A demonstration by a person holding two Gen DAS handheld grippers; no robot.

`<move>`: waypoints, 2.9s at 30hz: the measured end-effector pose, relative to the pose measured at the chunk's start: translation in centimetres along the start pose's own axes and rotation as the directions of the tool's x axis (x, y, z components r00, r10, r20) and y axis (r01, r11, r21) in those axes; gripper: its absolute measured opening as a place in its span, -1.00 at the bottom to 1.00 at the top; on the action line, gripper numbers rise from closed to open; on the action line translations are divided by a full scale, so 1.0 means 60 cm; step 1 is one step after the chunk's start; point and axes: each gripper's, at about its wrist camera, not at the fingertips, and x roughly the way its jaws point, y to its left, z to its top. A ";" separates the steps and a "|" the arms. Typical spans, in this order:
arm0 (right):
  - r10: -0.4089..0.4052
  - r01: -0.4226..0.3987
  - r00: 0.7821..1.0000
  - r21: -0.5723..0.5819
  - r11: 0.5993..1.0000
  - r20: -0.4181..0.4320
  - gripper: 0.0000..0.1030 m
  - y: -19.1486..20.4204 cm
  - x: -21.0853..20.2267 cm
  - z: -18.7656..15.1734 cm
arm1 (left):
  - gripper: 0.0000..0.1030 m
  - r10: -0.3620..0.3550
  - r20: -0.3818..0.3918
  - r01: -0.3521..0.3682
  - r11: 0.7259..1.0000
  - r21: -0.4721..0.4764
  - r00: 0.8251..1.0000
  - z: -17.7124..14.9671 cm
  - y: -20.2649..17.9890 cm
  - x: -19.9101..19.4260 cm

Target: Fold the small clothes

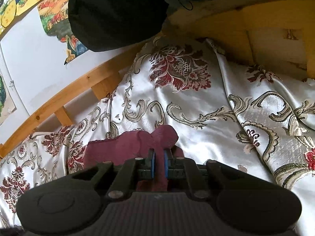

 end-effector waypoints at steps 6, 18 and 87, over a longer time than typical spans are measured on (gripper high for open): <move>-0.022 0.022 0.999 -0.024 0.999 0.023 0.12 0.004 -0.016 0.001 | 0.99 0.074 0.070 -0.069 0.995 -0.071 0.995 0.008 0.018 -0.041; 0.002 0.003 1.000 -0.151 0.989 0.031 0.99 0.060 -0.100 -0.025 | 0.99 0.203 0.024 -0.185 0.930 -0.318 0.979 -0.003 0.093 -0.096; -0.090 0.089 0.996 -0.055 0.994 -0.005 -0.31 0.005 -0.032 -0.039 | 0.99 0.208 -0.106 -0.232 0.911 -0.340 0.972 -0.057 0.124 0.013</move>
